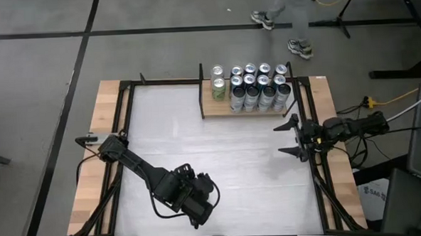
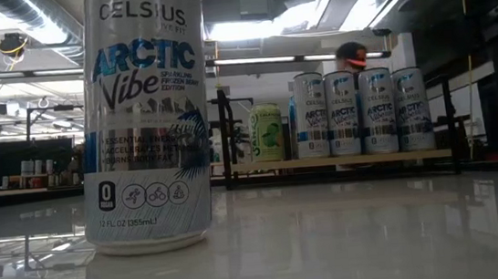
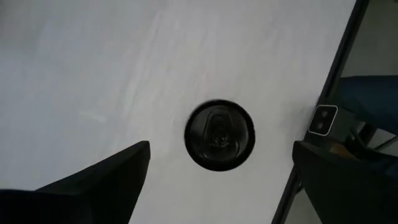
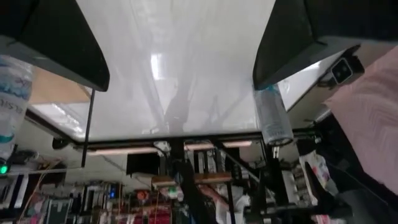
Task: Place canned beverage on shelf
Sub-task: Put the white-blue soda can on the shelf aligned with the other white-blue soda cans
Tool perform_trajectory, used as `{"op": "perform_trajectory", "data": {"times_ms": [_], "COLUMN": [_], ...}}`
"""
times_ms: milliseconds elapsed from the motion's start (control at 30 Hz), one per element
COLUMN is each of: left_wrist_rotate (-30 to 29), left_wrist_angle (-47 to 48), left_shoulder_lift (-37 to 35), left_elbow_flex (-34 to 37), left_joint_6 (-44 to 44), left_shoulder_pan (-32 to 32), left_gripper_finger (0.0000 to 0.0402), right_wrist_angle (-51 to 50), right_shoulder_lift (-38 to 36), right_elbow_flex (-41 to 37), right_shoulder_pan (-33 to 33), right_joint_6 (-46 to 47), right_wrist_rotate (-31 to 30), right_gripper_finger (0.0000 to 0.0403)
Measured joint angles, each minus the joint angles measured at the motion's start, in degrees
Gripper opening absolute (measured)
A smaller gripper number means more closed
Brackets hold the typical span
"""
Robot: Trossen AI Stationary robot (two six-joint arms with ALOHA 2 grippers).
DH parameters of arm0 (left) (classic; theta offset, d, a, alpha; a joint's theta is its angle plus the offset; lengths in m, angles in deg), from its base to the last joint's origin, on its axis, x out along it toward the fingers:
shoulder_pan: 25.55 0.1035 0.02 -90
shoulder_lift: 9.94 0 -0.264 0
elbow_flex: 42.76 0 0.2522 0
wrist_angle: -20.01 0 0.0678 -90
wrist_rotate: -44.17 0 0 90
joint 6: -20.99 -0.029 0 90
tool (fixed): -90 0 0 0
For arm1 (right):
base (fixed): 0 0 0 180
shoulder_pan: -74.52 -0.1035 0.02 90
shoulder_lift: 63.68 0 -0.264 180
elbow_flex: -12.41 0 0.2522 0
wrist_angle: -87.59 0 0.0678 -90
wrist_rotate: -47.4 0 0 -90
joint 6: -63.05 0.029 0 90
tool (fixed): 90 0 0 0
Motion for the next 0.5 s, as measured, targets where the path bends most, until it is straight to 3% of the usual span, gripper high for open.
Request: {"op": "perform_trajectory", "data": {"times_ms": [300, 500], "left_wrist_rotate": [-0.11, -0.12], "left_wrist_angle": [-2.56, -3.15], "left_shoulder_lift": [0.02, 0.02], "left_elbow_flex": [0.00, 0.02], "left_joint_6": [-2.71, -4.48], "left_shoulder_pan": [0.64, 0.73], "left_gripper_finger": [0.0384, 0.0384], "right_wrist_angle": [11.47, 16.24], "right_shoulder_lift": [0.04, 0.03], "right_elbow_flex": [-8.39, -10.07], "right_shoulder_pan": [-0.01, 0.00], "right_joint_6": [-0.42, -1.66], "right_wrist_rotate": [0.06, 1.60], "right_gripper_finger": [0.0386, 0.0386]}}
